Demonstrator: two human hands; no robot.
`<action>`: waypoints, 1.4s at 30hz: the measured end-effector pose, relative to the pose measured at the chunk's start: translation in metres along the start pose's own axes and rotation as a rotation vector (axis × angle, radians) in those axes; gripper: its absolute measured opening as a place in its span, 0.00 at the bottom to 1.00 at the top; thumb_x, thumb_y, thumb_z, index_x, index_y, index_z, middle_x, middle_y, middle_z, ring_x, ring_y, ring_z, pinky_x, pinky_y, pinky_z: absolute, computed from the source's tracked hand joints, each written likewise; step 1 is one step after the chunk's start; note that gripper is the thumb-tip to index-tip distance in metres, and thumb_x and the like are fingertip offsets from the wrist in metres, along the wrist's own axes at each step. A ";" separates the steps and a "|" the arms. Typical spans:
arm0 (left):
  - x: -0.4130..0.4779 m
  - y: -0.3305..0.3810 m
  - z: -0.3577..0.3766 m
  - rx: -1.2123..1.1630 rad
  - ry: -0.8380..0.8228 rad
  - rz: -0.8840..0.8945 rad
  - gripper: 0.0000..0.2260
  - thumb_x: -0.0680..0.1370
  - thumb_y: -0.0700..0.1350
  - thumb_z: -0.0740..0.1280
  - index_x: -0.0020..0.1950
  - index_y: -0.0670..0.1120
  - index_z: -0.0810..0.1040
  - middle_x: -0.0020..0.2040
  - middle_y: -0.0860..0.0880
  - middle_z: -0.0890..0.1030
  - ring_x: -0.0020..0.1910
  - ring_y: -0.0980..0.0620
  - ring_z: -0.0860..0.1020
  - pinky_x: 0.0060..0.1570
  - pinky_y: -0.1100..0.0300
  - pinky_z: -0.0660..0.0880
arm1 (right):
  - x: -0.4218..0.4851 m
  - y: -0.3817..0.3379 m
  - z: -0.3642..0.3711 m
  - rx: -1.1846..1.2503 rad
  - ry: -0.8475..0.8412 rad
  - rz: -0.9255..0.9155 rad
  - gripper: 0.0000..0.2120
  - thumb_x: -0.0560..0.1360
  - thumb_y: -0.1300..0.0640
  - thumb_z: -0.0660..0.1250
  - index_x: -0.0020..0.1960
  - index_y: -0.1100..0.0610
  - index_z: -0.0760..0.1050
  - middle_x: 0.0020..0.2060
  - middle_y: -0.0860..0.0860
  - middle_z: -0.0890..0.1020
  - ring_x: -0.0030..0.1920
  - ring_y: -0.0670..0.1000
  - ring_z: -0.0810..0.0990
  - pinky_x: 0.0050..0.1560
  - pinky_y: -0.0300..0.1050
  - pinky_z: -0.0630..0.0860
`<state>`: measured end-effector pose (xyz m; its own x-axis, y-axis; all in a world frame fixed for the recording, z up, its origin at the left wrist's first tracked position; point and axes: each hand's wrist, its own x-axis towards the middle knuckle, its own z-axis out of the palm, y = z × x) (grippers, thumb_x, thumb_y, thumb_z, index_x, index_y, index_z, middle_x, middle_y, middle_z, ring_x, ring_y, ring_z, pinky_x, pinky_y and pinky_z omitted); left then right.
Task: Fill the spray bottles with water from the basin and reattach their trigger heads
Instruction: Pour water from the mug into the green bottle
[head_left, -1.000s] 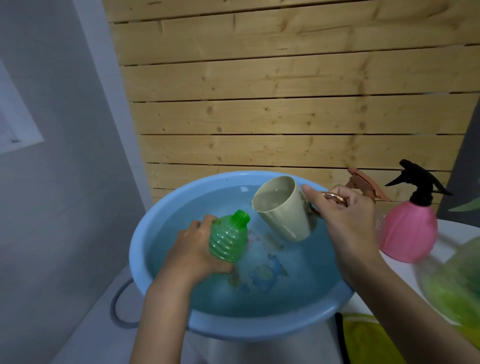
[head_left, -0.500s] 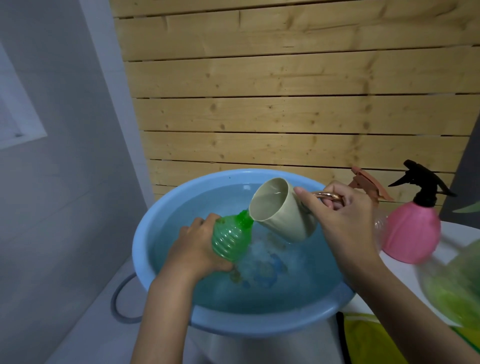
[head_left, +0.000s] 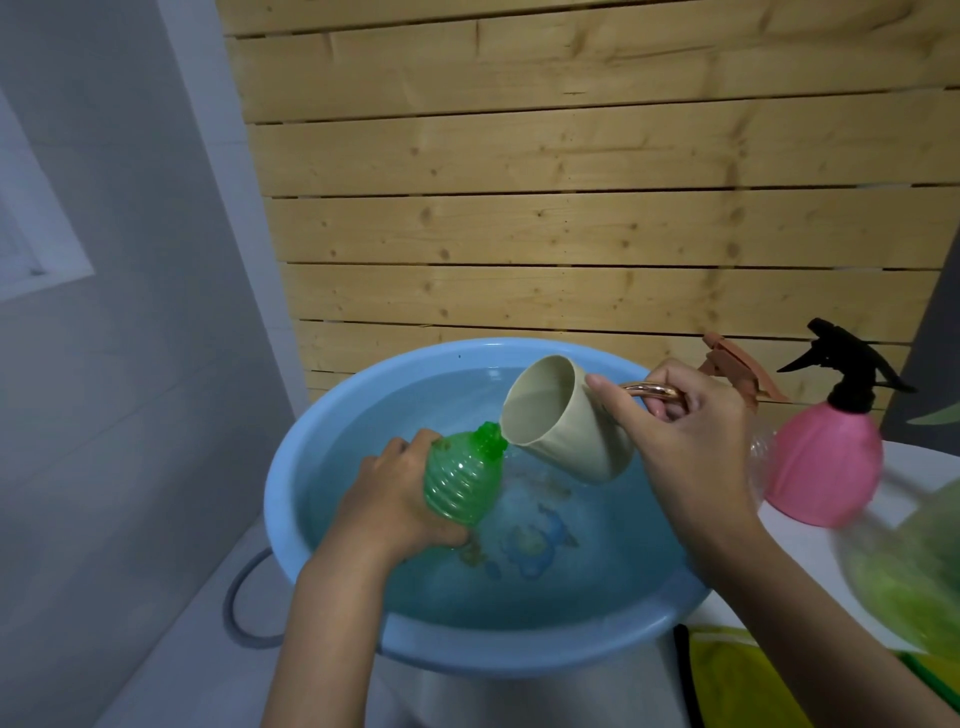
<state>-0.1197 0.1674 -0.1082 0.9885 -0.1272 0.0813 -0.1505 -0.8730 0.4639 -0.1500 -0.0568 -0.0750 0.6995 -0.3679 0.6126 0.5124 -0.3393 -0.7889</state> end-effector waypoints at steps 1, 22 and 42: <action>0.000 0.000 0.000 -0.001 0.002 0.001 0.36 0.56 0.55 0.78 0.61 0.57 0.68 0.51 0.53 0.70 0.56 0.47 0.71 0.56 0.51 0.73 | 0.000 0.000 0.000 -0.006 0.003 -0.005 0.25 0.69 0.54 0.76 0.29 0.62 0.62 0.24 0.47 0.61 0.29 0.45 0.59 0.32 0.42 0.58; -0.003 0.002 -0.001 -0.033 -0.002 -0.009 0.42 0.44 0.64 0.65 0.59 0.57 0.69 0.51 0.54 0.72 0.56 0.48 0.72 0.55 0.52 0.74 | -0.002 -0.002 0.001 -0.173 0.028 -0.185 0.22 0.69 0.54 0.76 0.29 0.62 0.67 0.25 0.52 0.69 0.30 0.47 0.66 0.33 0.40 0.62; -0.003 0.001 -0.001 -0.047 -0.038 -0.014 0.37 0.51 0.58 0.73 0.60 0.56 0.69 0.52 0.52 0.71 0.57 0.47 0.71 0.56 0.51 0.73 | -0.002 0.001 0.002 -0.249 0.044 -0.342 0.23 0.67 0.59 0.78 0.29 0.56 0.63 0.24 0.49 0.67 0.30 0.48 0.64 0.39 0.29 0.63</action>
<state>-0.1224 0.1674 -0.1070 0.9902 -0.1336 0.0412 -0.1360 -0.8518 0.5059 -0.1500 -0.0543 -0.0774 0.4855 -0.2323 0.8428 0.5715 -0.6452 -0.5070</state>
